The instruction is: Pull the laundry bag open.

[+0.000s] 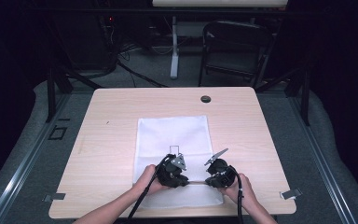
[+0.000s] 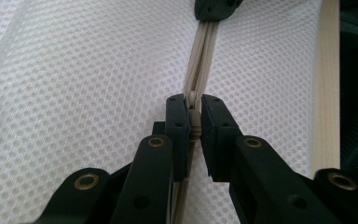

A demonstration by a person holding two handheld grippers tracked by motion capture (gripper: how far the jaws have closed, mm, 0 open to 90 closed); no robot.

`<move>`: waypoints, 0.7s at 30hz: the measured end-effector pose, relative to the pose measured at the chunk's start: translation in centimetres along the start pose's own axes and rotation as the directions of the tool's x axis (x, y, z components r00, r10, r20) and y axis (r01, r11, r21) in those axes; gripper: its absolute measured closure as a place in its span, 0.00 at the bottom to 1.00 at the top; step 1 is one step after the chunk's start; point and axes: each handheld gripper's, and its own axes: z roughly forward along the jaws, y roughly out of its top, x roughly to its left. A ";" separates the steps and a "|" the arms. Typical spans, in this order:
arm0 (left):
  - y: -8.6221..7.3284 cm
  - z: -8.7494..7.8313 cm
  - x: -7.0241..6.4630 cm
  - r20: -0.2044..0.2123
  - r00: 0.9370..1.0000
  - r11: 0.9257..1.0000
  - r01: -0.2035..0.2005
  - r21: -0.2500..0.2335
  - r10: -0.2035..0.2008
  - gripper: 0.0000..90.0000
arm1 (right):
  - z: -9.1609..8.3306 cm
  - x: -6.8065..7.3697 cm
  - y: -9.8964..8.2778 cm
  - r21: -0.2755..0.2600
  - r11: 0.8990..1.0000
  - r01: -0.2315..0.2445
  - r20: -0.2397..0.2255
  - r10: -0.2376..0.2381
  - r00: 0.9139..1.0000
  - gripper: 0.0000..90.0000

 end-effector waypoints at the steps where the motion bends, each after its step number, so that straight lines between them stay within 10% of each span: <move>1: 0.0 0.0 0.0 -0.001 1.000 1.000 0.000 0.001 0.000 0.91 | 0.0 0.0 0.0 -0.001 1.000 0.001 0.000 -0.001 1.000 1.00; 21: 1.6 1.3 -0.4 0.000 1.000 1.000 -0.027 -0.006 0.027 0.91 | -0.8 -1.0 -0.7 0.069 0.997 -0.021 0.019 0.020 1.000 1.00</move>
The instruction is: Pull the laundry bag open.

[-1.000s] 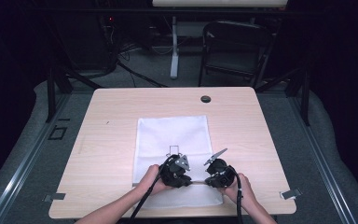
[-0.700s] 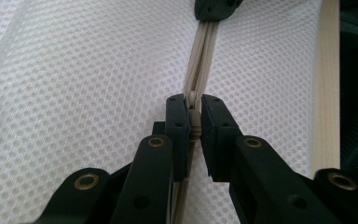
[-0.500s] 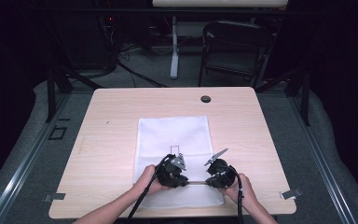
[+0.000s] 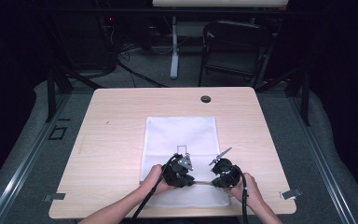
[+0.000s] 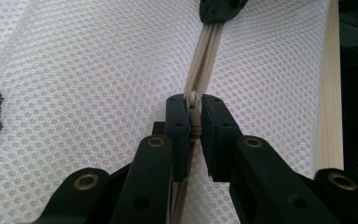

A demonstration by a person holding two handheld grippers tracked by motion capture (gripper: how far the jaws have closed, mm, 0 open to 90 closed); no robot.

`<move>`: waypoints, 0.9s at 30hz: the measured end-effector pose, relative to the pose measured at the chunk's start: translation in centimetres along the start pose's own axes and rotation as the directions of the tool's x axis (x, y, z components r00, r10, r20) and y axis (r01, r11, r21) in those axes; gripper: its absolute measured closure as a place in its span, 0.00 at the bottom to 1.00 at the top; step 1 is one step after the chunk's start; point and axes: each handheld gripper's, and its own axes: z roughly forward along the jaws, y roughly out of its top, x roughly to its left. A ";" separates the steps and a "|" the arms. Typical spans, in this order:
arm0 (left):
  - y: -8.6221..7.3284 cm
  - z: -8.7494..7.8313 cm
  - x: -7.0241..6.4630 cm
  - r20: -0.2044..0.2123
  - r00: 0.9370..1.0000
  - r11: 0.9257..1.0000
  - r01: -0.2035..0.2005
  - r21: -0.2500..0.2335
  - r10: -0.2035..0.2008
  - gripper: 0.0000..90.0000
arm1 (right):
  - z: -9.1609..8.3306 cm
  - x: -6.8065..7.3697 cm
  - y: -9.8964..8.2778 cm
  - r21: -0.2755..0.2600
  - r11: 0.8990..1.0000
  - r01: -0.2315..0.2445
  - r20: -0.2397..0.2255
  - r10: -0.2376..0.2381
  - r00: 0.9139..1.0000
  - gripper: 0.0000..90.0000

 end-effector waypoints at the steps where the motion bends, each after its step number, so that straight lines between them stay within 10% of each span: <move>1: 0.0 0.0 0.0 0.003 1.000 1.000 0.001 0.002 -0.001 0.91 | 0.0 -0.1 -0.1 -0.002 1.000 -0.006 0.000 0.006 1.000 1.00; 27: -2.6 -2.2 0.2 -0.001 0.999 0.999 0.039 0.009 -0.039 0.90 | -0.1 -0.4 -0.2 -0.003 1.000 0.002 -0.008 -0.002 1.000 1.00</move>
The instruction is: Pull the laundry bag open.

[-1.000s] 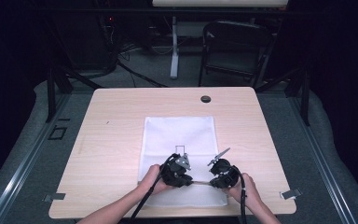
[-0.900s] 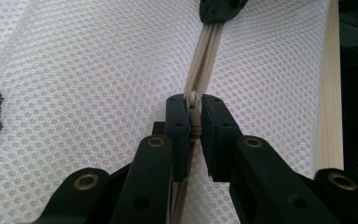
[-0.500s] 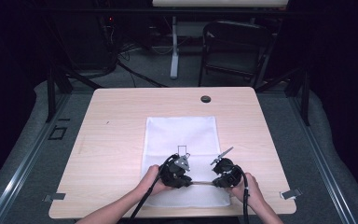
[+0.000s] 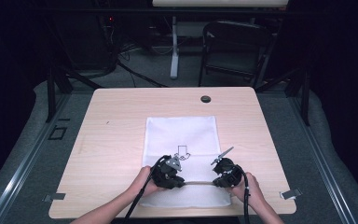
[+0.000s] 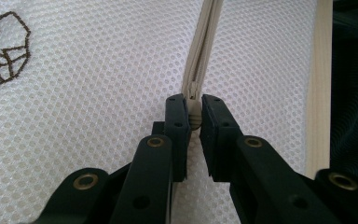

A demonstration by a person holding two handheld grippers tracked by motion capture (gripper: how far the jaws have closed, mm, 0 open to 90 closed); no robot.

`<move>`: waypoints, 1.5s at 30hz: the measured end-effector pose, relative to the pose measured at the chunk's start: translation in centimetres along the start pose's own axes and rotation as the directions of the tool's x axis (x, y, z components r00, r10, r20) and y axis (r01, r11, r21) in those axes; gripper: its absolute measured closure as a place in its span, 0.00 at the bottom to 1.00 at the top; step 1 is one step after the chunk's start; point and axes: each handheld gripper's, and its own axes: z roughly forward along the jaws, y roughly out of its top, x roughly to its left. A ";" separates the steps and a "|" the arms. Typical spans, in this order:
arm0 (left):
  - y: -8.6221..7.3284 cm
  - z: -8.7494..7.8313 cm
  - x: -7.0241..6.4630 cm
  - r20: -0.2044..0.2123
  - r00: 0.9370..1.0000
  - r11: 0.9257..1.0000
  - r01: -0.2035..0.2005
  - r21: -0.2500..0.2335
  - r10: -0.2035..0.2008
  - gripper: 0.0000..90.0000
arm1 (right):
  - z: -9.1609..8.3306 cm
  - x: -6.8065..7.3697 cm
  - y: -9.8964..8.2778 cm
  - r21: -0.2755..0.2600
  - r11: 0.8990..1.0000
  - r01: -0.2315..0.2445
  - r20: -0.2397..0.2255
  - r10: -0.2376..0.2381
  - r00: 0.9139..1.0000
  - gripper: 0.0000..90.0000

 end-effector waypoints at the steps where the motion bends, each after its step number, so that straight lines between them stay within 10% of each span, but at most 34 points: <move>1: 0.0 0.0 0.0 0.001 1.000 1.000 0.003 -0.001 -0.003 0.90 | 0.0 0.0 0.0 -0.003 1.000 -0.003 -0.003 0.003 1.000 1.00; 45: -2.9 -2.0 1.1 -0.030 0.997 0.998 0.069 0.012 -0.069 0.90 | -0.4 -0.5 -0.1 0.040 0.999 0.023 0.049 -0.025 0.999 1.00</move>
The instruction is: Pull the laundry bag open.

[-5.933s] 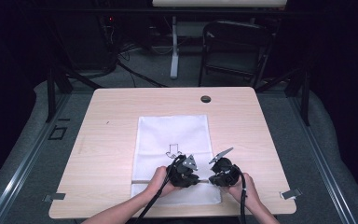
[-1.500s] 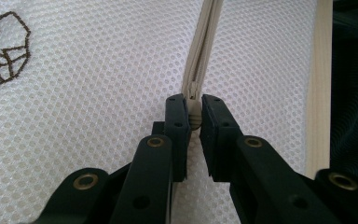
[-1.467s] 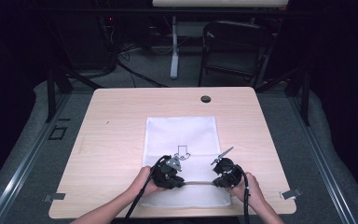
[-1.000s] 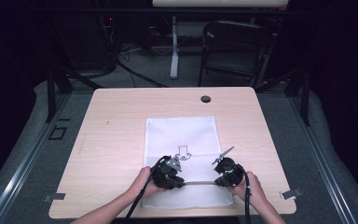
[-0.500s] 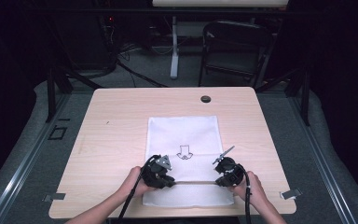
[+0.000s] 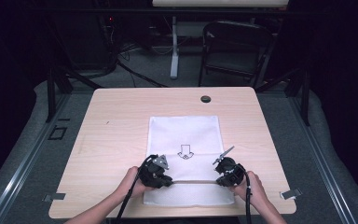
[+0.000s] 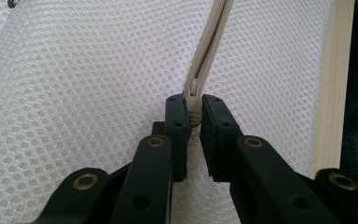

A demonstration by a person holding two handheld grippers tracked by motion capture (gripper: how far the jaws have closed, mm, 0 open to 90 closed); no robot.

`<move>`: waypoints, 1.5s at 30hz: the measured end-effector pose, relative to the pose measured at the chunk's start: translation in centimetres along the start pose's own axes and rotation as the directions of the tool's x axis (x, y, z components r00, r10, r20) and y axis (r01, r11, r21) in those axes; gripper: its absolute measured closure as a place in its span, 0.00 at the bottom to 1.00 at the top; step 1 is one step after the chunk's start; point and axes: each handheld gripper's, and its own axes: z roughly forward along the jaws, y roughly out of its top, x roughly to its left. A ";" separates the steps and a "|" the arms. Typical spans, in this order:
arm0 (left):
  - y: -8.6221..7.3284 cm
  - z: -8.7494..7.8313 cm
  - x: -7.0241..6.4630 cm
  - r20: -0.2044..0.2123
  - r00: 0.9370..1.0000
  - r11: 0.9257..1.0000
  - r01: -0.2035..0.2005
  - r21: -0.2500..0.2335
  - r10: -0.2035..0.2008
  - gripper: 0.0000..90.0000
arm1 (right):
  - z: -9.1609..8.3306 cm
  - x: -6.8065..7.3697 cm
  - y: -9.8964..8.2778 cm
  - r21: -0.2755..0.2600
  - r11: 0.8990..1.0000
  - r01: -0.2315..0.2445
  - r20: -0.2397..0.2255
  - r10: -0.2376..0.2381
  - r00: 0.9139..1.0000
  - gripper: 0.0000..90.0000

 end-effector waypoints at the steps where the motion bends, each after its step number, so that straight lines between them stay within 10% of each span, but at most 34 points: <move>1: 0.0 0.0 0.0 -0.003 1.000 1.000 -0.002 -0.003 0.002 0.90 | 0.0 0.0 0.0 -0.003 1.000 0.000 0.003 0.000 1.000 1.00; 28: -0.6 -0.3 0.2 -0.010 1.000 1.000 -0.019 -0.004 0.019 0.90 | -0.4 -1.5 -0.7 0.025 0.999 -0.045 0.007 0.045 0.999 1.00; 34: -1.4 -0.8 0.6 -0.020 1.000 1.000 -0.009 -0.008 0.009 0.90 | -0.1 -1.4 -1.1 -0.036 0.994 -0.105 0.010 0.105 0.994 1.00; 45: -1.9 -1.3 0.6 -0.027 1.000 1.000 -0.014 0.005 0.014 0.90 | -0.5 -1.8 -0.9 0.027 0.998 -0.061 0.022 0.061 0.998 1.00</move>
